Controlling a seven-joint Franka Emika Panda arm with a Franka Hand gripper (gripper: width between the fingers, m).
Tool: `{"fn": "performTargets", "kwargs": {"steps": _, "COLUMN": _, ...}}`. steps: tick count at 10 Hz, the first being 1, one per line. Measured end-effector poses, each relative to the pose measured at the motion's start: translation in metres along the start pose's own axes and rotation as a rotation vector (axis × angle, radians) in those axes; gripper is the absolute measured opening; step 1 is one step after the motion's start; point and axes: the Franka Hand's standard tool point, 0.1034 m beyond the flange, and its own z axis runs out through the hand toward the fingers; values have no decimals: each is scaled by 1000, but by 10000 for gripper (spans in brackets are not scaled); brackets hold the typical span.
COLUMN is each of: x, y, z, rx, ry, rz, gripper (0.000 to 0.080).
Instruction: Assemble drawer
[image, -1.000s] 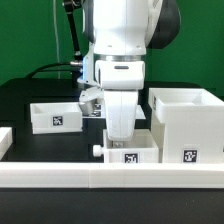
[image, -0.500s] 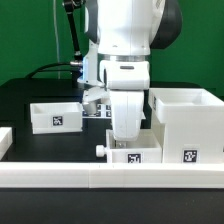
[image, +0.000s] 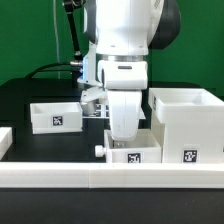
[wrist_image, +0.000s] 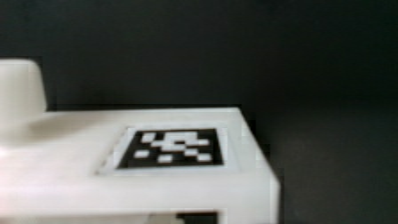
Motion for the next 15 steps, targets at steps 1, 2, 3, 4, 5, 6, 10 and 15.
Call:
{"fn": "performTargets", "kwargs": {"steps": 1, "x": -3, "y": 0, "z": 0, "rx": 0, "ry": -1, "rz": 6, "gripper": 42}}
{"fn": "performTargets", "kwargs": {"steps": 2, "x": -6, "y": 0, "z": 0, "rx": 1, "ry": 1, "rz": -8, "gripper": 42}}
{"fn": "performTargets", "kwargs": {"steps": 3, "x": -19, "y": -2, "z": 0, "rx": 4, "ry": 26, "rz": -26, "gripper": 42}}
{"fn": "performTargets", "kwargs": {"steps": 4, "x": -27, "y": -2, "z": -1, "rx": 2, "ry": 43, "rz": 4, "gripper": 42}}
{"fn": "performTargets", "kwargs": {"steps": 5, "x": -27, "y": -2, "z": -1, "rx": 1, "ry": 45, "rz": 23, "gripper": 42}}
{"fn": "performTargets", "kwargs": {"steps": 6, "x": -27, "y": -2, "z": -1, "rx": 2, "ry": 45, "rz": 25, "gripper": 42}}
{"fn": "performTargets", "kwargs": {"steps": 10, "x": -24, "y": -2, "z": -1, "rx": 3, "ry": 41, "rz": 53, "gripper": 42}}
{"fn": "performTargets", "kwargs": {"steps": 15, "x": 2, "y": -2, "z": -4, "rx": 5, "ry": -51, "rz": 99, "gripper": 42}}
